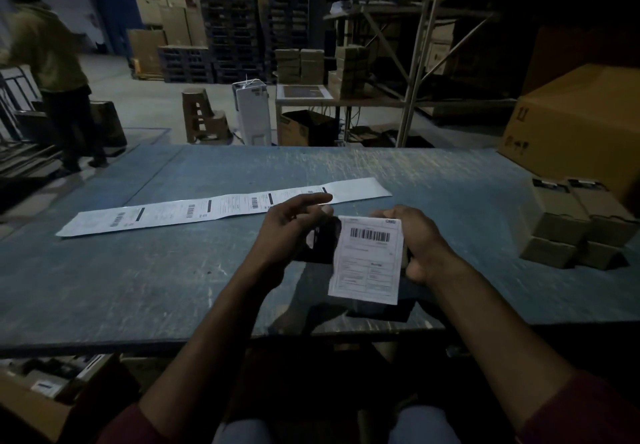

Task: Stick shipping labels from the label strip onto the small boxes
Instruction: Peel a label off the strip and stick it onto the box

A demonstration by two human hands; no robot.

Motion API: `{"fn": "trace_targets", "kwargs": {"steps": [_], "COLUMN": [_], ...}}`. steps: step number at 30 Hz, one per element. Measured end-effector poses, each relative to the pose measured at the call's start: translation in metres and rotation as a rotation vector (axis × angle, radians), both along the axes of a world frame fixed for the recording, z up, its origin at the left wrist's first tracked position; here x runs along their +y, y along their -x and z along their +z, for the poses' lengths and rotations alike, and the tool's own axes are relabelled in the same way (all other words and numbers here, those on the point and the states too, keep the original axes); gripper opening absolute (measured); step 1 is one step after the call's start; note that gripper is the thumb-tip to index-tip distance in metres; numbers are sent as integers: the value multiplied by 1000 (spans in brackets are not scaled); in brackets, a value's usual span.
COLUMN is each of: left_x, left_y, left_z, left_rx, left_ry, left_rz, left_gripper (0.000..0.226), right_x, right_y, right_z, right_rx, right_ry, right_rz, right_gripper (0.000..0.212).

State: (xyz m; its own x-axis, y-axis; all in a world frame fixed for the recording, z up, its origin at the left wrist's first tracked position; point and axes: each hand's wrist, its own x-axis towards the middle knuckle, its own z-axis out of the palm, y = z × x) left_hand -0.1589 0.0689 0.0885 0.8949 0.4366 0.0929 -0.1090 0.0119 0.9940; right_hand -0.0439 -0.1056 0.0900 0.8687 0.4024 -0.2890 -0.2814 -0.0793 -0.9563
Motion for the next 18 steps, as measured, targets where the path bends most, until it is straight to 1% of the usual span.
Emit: {"fn": "trace_targets", "kwargs": {"steps": [3,4,5,7,9,12,14,15,16,18], "left_x": [12,14,14,14,16,24,29,31,32,35], "left_y": [-2,-4,-6,-10,-12,-14,-14,-12,-9,2], "left_z": [1,-1,-1,0,4,6,7,7,7,1], "left_rx": [-30,-29,-28,-8,52,212,292,286,226,6], "left_ry": [-113,-121,-98,-19,23,30,16,-21,-90,-252], "left_rz": [-53,-37,-16,27,48,12,6,-2,-14,-82], "left_gripper": [18,17,17,17,16,19,27,34,41,60], "right_x": [-5,-6,-6,-4,-4,-6,-8,-8,-9,-8], "right_y": [-6,-6,-5,-3,-5,-8,-10,-12,-13,-15], "right_z": [4,7,9,8,5,-1,-5,-9,-11,-14], "right_rx": [50,35,-4,-114,-201,-257,-232,-198,-165,-103], "right_ry": [-120,-153,-166,-153,-128,-45,-17,-28,-37,-27], "right_rz": [114,160,207,248,224,238,222,204,186,169], "right_gripper": [52,58,58,51,44,24,15,14,13,13]}}
